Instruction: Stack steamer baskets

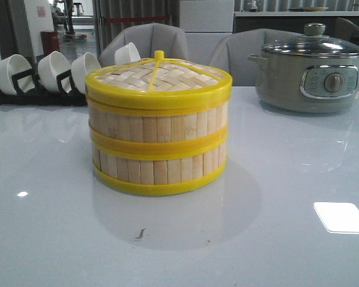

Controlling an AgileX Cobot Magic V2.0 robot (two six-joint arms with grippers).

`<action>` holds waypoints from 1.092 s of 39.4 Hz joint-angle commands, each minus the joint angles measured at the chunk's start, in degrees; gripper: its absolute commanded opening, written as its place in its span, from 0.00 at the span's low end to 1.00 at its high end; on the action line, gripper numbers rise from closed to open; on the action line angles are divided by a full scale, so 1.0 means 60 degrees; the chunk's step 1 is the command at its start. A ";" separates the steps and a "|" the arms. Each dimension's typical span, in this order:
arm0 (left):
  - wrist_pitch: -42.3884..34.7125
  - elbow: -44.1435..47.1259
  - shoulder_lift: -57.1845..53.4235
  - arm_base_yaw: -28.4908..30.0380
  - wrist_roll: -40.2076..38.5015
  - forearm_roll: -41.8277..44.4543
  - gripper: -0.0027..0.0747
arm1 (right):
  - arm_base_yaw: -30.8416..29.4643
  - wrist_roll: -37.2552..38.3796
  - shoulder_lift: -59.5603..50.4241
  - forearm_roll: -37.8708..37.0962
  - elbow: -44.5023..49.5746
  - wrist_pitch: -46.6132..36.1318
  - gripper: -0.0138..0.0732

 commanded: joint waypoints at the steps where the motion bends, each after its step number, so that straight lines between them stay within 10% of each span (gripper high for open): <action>1: -0.0896 0.0014 -0.0114 -0.0003 -0.0080 -0.0002 0.17 | 0.0370 -0.0042 -0.0462 0.0078 0.0163 -0.1386 0.24; 43: -0.0896 0.0014 -0.0114 -0.0003 -0.0080 -0.0002 0.17 | 0.0580 -0.0146 -0.1659 -0.0401 0.0149 -0.0915 0.24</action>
